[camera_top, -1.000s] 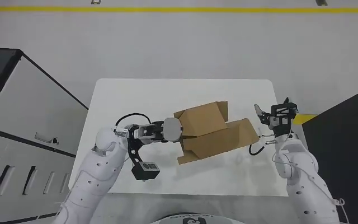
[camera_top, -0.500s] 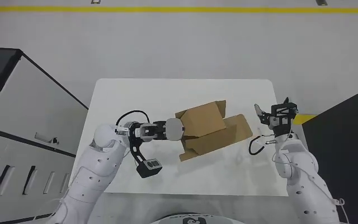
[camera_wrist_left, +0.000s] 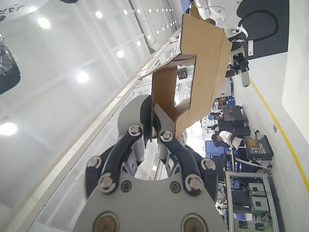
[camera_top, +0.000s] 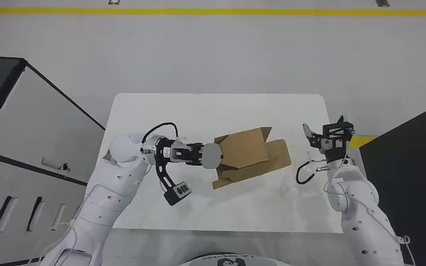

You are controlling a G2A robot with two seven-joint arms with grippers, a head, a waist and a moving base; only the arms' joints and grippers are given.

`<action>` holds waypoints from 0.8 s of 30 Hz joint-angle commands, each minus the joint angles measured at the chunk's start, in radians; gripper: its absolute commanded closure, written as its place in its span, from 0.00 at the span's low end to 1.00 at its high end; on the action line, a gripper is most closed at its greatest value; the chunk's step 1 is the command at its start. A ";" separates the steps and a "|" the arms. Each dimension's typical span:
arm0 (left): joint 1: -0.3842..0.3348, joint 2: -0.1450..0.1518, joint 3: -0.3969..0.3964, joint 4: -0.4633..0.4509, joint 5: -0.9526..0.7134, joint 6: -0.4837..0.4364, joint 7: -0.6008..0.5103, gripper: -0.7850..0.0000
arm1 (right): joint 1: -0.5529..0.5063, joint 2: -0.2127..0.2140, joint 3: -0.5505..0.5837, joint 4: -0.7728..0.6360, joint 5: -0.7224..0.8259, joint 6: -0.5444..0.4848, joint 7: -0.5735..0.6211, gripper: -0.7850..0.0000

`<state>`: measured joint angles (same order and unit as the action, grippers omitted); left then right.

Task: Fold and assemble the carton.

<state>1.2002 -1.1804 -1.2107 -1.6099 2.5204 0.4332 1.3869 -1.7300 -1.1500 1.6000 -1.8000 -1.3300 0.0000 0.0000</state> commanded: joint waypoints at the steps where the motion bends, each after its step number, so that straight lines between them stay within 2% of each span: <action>1: 0.000 0.000 0.000 0.000 0.000 0.000 0.000 1.00 | 0.000 0.000 0.000 0.000 0.000 0.000 0.000 0.00; 4: -0.002 0.004 -0.001 -0.001 0.061 0.002 -0.011 1.00 | 0.000 0.000 -0.001 0.000 0.005 -0.005 0.001 0.00; 6: 0.000 0.005 0.001 0.000 0.045 0.008 -0.012 1.00 | 0.005 0.000 0.008 -0.005 0.039 -0.043 0.013 0.00; 7: -0.014 0.009 0.004 -0.006 0.071 -0.005 0.005 1.00 | 0.008 0.000 0.022 -0.015 0.115 -0.079 0.046 0.00; 10: -0.029 0.016 0.006 -0.010 0.073 -0.019 0.019 1.00 | 0.016 0.007 0.070 -0.052 0.260 -0.200 0.179 0.00; 11: -0.035 0.020 0.003 -0.006 0.073 -0.019 0.019 1.00 | 0.020 0.011 0.090 -0.064 0.325 -0.255 0.268 0.00; 13: -0.042 0.025 0.003 -0.003 0.072 -0.022 0.022 1.00 | 0.031 0.015 0.125 -0.075 0.417 -0.295 0.349 0.00; 16: -0.052 0.035 -0.002 0.018 0.078 -0.018 0.018 1.00 | 0.052 0.024 0.154 -0.065 0.620 -0.359 0.562 0.00; 24: -0.057 0.038 -0.005 0.030 0.101 -0.006 0.006 1.00 | 0.049 0.024 0.150 -0.061 0.623 -0.359 0.566 0.00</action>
<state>1.1432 -1.1423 -1.2152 -1.5794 2.6216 0.4276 1.3925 -1.6780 -1.1260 1.7537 -1.8652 -0.7126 -0.3590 0.5647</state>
